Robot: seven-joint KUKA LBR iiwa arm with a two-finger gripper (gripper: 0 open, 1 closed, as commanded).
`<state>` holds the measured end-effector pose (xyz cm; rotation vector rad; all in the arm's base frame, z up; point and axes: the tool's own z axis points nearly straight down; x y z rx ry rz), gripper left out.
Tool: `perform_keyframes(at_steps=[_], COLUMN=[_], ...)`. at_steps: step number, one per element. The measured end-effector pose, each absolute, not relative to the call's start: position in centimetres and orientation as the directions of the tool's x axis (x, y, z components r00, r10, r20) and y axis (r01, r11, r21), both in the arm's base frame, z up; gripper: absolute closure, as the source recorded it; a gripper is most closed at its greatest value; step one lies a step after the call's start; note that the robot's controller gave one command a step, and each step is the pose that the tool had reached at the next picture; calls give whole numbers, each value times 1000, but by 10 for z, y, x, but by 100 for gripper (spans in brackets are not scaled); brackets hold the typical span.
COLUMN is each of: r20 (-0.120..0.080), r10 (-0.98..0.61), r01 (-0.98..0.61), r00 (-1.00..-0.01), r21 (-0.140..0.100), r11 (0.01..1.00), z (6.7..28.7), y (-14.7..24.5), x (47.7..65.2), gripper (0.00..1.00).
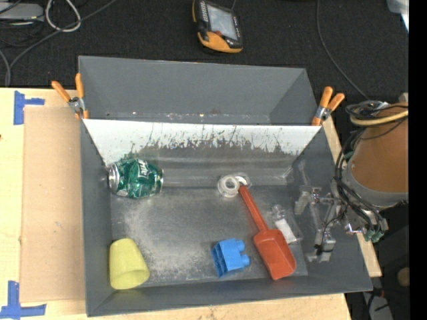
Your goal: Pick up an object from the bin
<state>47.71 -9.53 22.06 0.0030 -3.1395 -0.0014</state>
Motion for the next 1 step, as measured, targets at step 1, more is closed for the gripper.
perform_keyframes(at_steps=[1], r20=[-3], r10=[149], r01=[149], r00=[-989], r21=[2], r11=[989], z=[78], y=[-11], x=[472], gripper=[0])
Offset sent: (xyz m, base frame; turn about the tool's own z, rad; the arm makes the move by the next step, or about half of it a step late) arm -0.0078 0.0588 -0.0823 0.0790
